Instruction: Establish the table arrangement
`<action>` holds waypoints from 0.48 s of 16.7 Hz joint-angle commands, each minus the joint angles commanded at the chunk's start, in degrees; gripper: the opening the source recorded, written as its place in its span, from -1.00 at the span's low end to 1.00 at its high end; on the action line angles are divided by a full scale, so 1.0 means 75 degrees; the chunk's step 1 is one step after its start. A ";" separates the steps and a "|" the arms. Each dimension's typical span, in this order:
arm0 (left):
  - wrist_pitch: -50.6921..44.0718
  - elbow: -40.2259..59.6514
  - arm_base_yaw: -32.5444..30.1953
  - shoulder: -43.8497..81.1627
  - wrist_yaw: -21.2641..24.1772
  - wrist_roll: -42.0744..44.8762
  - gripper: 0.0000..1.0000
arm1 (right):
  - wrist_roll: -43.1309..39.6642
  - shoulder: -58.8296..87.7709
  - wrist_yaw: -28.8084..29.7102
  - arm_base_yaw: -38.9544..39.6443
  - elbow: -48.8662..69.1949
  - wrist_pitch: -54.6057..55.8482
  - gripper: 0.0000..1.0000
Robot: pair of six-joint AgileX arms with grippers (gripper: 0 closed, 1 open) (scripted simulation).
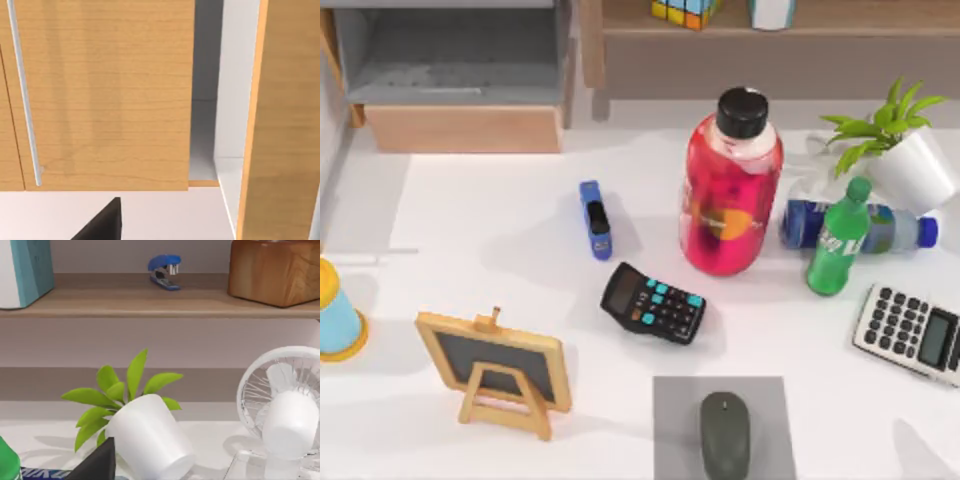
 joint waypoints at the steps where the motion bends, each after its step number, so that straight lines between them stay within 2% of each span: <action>1: 0.0000 0.0000 0.0000 0.0000 0.0000 0.0000 0.55 | 0.0000 0.0000 0.0000 0.0000 0.0000 0.0000 1.00; 8: 0.0000 0.0000 0.0000 0.0000 0.0000 0.0000 -0.51 | 0.0000 0.0000 0.0000 0.0000 0.0000 0.0000 1.00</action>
